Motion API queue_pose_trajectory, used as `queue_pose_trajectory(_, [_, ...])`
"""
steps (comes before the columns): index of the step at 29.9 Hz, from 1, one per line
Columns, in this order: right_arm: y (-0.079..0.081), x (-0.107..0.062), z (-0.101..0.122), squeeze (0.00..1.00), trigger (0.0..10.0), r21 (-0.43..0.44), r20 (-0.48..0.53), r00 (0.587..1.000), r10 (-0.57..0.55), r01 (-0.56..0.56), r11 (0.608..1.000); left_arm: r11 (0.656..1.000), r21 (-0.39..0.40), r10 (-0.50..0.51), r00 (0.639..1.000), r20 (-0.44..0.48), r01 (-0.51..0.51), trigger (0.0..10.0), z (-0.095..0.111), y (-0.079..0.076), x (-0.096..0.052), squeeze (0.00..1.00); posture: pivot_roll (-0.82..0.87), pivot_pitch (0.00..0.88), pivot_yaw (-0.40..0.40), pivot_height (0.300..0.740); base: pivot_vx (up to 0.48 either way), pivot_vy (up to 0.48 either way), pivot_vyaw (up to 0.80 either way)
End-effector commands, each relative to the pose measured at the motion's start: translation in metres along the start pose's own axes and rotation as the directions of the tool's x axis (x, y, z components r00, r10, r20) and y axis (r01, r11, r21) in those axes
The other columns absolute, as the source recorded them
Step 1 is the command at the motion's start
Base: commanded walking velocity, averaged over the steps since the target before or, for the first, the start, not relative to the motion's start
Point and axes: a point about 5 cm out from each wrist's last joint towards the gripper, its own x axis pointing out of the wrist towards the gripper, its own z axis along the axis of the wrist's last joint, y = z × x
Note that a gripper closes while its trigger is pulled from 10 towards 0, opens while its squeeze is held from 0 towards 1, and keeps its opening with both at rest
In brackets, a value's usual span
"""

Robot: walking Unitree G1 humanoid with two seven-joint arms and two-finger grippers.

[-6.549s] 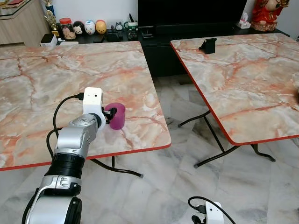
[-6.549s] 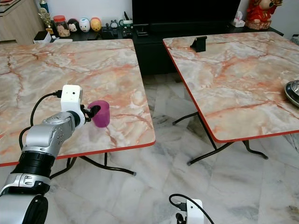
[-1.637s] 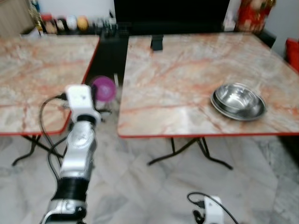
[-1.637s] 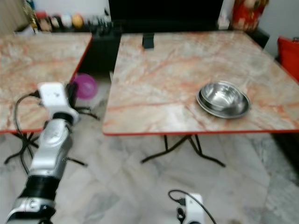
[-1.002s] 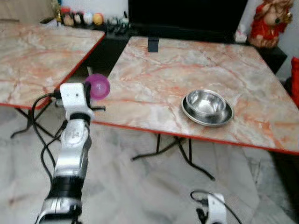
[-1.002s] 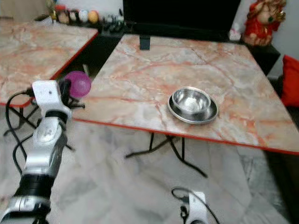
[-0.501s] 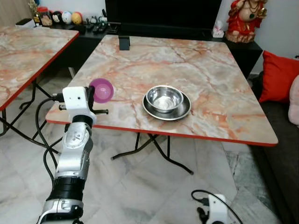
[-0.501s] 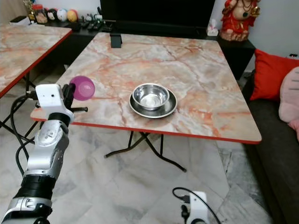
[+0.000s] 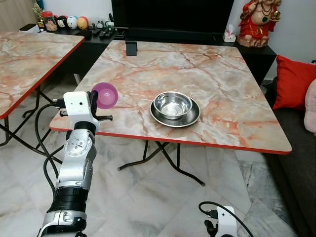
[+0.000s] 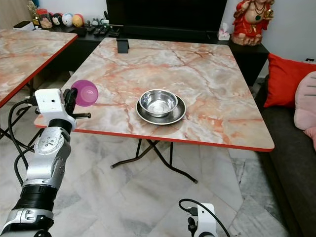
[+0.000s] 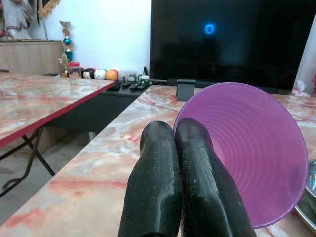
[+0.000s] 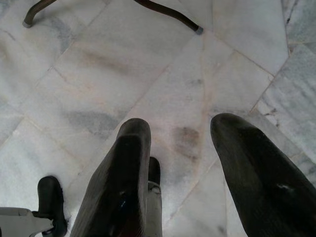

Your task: Setting the table

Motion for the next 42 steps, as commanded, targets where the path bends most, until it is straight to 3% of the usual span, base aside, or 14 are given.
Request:
queue_pose_trajectory(1, [-0.001,0.0,0.0,0.0,10.0,0.017,-0.006,1.0,-0.007,0.007,1.0,1.0,0.001,-0.001,1.0,0.003,0.001,10.0,0.004,0.002,0.002,0.0,0.02,0.0,-0.036,0.74,0.319,0.0,0.0])
queue_pose_trajectory(4, [-0.001,0.0,0.0,0.0,10.0,0.022,-0.005,1.0,-0.006,0.006,1.0,0.997,0.067,-0.025,1.0,0.004,0.025,10.0,0.006,0.004,0.004,0.0,0.02,0.0,-0.034,0.74,0.34,0.0,0.0])
queue_pose_trajectory(7, [-0.002,0.0,0.001,0.0,10.0,0.019,-0.001,1.0,-0.009,0.009,1.0,0.971,0.226,-0.083,0.996,0.014,0.078,10.0,0.012,0.011,0.004,0.0,0.02,0.0,-0.033,0.74,0.341,0.0,0.0])
queue_pose_trajectory(12, [-0.003,0.0,0.001,0.0,10.0,0.014,-0.001,1.0,-0.012,0.012,1.0,0.949,0.308,-0.085,0.996,0.023,0.074,10.0,0.021,0.03,0.001,0.0,0.03,0.0,-0.038,0.74,0.339,0.0,0.0])
queue_pose_trajectory(19, [-0.003,0.0,0.002,0.0,10.0,0.007,0.002,1.0,-0.007,0.007,1.0,0.944,0.32,-0.092,0.995,0.032,0.077,10.0,0.025,0.031,0.001,0.0,0.03,0.0,-0.043,0.74,0.335,0.0,0.0])
queue_pose_trajectory(24, [-0.001,0.001,0.004,0.0,10.0,0.007,0.007,1.0,-0.005,0.005,1.0,0.95,0.288,-0.141,0.989,0.052,0.121,10.0,0.028,0.02,0.002,0.0,0.02,0.0,-0.042,0.74,0.172,0.0,0.0])
queue_pose_trajectory(34, [-0.001,0.001,0.002,0.0,10.0,0.015,-0.004,1.0,-0.011,0.011,1.0,0.97,0.21,-0.133,0.991,0.026,0.124,10.0,0.029,0.021,0.007,0.0,0.02,0.0,-0.04,0.74,0.0,0.0,0.0])
queue_pose_trajectory(42, [-0.003,0.0,0.0,0.0,10.0,0.021,-0.016,1.0,-0.008,0.009,1.0,0.964,0.229,-0.137,0.99,-0.01,0.136,10.0,0.032,0.016,0.017,0.0,0.01,0.0,-0.047,0.74,0.0,0.0,-0.67])
